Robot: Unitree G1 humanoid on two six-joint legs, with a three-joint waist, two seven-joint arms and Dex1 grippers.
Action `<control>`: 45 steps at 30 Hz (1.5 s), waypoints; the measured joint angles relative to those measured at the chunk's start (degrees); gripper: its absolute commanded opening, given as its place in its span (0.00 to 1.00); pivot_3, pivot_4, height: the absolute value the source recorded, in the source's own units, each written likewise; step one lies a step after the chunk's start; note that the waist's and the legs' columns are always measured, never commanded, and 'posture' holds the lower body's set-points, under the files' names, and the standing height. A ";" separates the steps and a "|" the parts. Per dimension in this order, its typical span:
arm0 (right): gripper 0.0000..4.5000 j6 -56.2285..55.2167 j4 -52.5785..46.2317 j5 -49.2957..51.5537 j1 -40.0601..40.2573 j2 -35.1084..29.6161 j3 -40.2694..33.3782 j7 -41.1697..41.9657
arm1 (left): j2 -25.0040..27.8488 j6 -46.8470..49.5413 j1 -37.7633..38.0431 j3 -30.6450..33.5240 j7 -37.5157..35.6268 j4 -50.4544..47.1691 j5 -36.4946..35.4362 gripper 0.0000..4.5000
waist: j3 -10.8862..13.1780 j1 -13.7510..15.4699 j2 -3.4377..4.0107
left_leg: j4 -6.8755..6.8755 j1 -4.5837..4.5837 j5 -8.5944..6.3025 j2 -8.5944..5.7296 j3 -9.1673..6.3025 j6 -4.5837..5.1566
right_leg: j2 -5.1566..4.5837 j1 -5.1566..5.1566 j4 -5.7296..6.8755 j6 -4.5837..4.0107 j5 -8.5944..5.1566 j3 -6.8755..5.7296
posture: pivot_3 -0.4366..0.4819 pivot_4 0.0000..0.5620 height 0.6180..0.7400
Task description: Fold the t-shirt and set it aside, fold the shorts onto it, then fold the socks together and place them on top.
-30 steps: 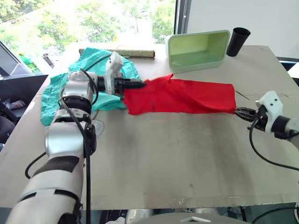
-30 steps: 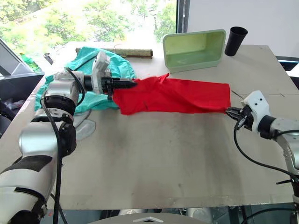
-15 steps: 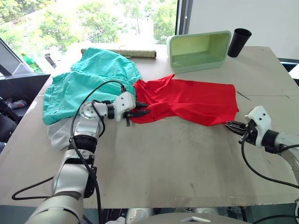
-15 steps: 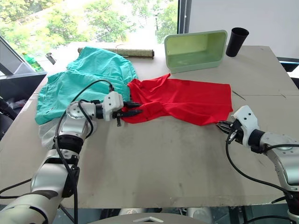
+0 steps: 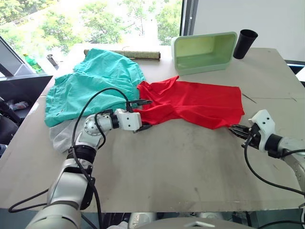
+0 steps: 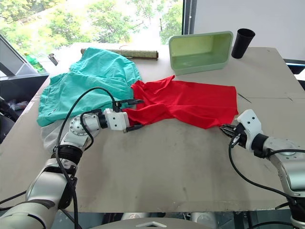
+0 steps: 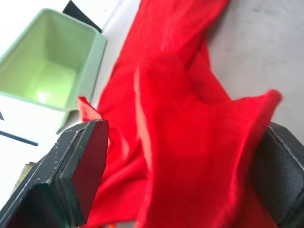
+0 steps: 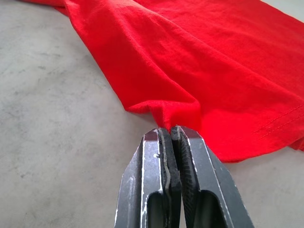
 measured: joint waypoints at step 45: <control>0.00 -0.08 -2.39 1.34 0.61 -1.44 -2.14 0.29 | 3.80 36.36 -8.61 -0.44 -8.04 -12.86 -23.30 0.01 | -0.01 0.09 0.02 | 0.02 -0.04 -0.03 0.00 -0.02 0.05 | 0.06 0.01 -0.01 0.06 -0.03 -0.03 | 0.48 0.27 1.00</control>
